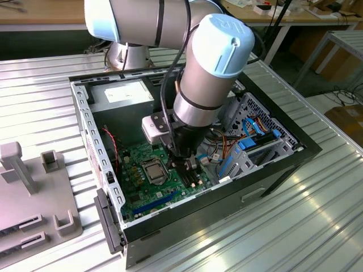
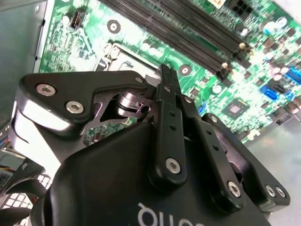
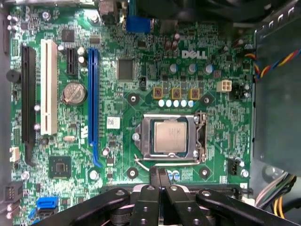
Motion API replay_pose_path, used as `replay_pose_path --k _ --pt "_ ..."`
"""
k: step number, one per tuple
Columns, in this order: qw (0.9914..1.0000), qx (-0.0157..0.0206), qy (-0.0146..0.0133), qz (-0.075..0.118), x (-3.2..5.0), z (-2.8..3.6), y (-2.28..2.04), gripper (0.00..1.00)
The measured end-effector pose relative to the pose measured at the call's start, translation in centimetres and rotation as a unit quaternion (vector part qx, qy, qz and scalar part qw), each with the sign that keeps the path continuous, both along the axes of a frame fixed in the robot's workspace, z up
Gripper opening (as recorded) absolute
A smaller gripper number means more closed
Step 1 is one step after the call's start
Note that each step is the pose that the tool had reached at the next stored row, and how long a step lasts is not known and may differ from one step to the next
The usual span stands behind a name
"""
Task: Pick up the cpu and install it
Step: 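Install the first cpu locking lever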
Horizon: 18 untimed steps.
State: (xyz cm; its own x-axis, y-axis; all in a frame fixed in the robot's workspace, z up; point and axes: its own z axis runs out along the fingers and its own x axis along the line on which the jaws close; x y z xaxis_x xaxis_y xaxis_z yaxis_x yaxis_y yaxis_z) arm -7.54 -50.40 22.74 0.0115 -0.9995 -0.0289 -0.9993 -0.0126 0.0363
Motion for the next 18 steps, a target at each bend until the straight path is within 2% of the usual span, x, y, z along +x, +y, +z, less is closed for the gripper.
replay_pose_path --k 3,9,12,18 --pt "1.0 0.0001 -0.0019 0.0 -0.64 0.01 0.06 0.11" --pt "0.99997 0.0 -0.0077 0.0 -1.04 0.63 0.28 0.11" --pt "0.99994 0.0002 -0.0114 0.0 -1.44 0.74 0.35 0.11" --pt "0.99993 0.0 -0.0121 0.0 -1.52 0.76 0.35 0.11"
